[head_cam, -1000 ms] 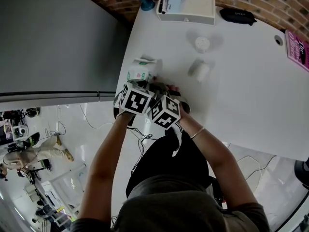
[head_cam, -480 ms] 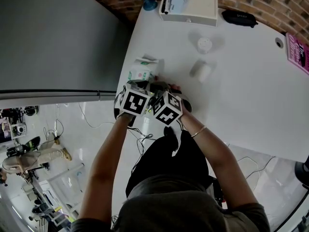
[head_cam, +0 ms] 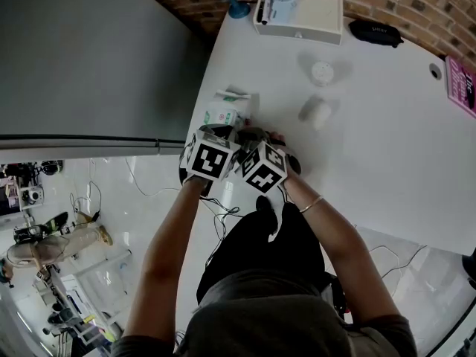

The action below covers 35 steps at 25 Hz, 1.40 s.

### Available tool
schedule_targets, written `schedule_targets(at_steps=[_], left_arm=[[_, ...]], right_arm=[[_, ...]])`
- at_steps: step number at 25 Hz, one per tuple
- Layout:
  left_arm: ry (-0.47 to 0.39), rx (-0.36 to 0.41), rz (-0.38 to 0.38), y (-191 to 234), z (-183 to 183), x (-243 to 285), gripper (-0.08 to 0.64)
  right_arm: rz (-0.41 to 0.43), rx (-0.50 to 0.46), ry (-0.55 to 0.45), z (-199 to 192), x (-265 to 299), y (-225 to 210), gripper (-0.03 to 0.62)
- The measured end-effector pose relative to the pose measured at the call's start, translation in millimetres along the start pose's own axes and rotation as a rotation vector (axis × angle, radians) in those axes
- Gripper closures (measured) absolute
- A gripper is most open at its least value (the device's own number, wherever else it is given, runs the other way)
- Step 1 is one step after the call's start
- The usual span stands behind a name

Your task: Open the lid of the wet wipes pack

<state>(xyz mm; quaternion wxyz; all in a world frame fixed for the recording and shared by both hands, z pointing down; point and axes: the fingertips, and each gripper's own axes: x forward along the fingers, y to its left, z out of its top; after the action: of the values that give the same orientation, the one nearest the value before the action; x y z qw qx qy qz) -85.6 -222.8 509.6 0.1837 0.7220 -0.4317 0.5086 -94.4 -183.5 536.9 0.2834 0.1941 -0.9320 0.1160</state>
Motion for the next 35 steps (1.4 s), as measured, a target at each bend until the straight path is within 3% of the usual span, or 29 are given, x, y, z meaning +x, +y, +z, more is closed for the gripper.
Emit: schedule_targets(at_steps=[13, 25, 35], left_arm=[[-0.024, -0.048, -0.007, 8, -2, -15, 0.534], [-0.053, -0.103, 0.05, 39, -3, -28, 0.534], [-0.064, -0.193, 0.097, 79, -21, -32, 0.534]], right_arm=[[0.006, 0.007, 0.007, -1, 0, -1, 0.439], [0.006, 0.007, 0.009, -3, 2, -2, 0.439], [0.006, 0.008, 0.013, -3, 2, -2, 0.439]])
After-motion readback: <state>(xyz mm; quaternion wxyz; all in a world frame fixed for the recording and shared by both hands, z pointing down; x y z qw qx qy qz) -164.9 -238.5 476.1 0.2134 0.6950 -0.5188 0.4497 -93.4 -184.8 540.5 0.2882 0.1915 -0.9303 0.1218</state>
